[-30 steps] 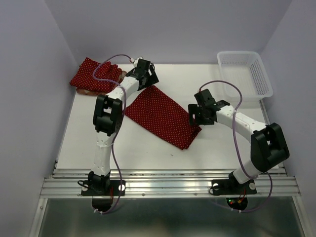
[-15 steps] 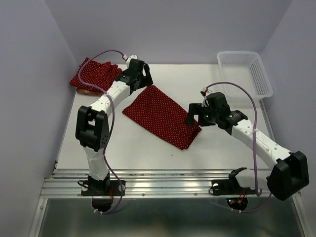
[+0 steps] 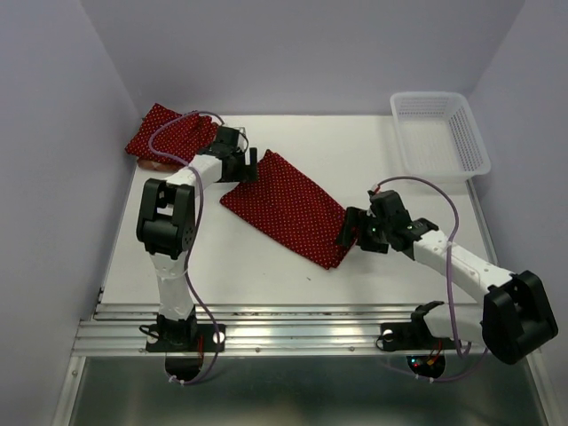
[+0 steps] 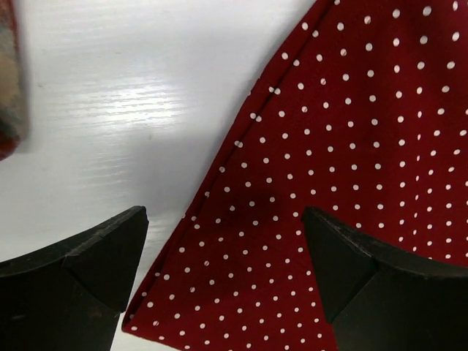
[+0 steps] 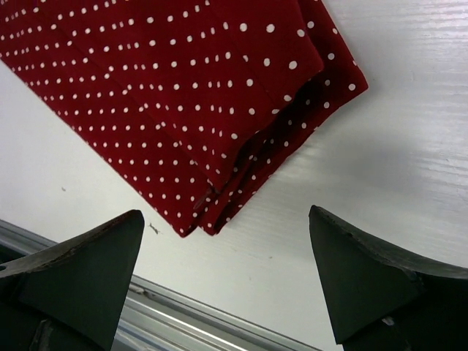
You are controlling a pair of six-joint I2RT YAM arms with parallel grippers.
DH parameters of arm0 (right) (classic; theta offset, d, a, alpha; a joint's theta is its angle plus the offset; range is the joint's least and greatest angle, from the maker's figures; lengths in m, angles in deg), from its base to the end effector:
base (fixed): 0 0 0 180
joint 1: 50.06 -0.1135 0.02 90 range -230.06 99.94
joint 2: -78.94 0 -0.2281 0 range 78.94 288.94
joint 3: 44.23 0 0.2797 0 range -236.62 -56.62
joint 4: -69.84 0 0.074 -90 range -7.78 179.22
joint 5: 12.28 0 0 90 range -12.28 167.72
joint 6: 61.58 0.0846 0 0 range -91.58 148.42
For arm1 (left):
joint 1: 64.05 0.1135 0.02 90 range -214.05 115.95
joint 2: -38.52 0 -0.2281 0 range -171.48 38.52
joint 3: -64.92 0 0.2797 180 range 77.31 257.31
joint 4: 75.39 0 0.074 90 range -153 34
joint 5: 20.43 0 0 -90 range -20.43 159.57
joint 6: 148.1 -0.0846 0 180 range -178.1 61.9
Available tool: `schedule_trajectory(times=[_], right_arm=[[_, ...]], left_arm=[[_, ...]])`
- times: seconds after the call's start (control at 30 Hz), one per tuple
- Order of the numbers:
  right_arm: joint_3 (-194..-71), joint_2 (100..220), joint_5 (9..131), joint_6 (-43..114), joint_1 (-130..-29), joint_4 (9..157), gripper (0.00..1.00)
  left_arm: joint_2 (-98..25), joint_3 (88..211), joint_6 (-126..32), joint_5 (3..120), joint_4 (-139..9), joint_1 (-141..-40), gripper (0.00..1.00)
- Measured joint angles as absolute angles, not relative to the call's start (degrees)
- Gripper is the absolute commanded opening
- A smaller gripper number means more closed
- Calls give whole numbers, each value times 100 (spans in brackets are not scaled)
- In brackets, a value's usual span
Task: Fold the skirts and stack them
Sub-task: Fold the skirt
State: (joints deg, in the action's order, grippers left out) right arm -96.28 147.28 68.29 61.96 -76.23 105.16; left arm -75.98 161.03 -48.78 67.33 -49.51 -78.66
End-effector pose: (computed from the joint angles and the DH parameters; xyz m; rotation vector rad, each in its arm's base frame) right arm 0.2650 0.1457 0.1236 0.0915 2.5680 0.6289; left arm 0.4767 -0.1277 0.1222 0.1282 2.3531 -0.2511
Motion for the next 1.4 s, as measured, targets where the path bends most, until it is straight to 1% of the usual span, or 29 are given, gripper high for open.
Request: schedule_trajectory(times=[0.17, 0.37, 0.5, 0.67, 0.9, 1.23, 1.4], right_arm=[[-9490, 15259, 6857, 6533, -7623, 10070, 100], [-9206, 15399, 7050, 7062, -7623, 9404, 100], [-9261, 15785, 7047, 7221, -7623, 8999, 100], [-9674, 16336, 7139, 7258, -7617, 8761, 100], [-10673, 17276, 7443, 6880, -7477, 8774, 100], [-12198, 18524, 7353, 5444, -6893, 8942, 100], [-12511, 18699, 7251, 4983, -6607, 9238, 100]], left_arm=[[-7786, 16101, -5062, 6549, -5008, -7901, 99], [-7825, 15952, -5055, 6405, -5202, -7908, 99], [-7832, 15830, -4974, 6305, -5427, -7906, 99], [-7716, 15548, -4863, 6274, -5803, -7877, 99], [-7176, 14691, -4620, 6230, -6236, -7803, 99], [-6186, 13343, -3805, 6202, -6653, -7746, 99], [-5617, 12777, -3433, 6366, -6505, -7746, 99]])
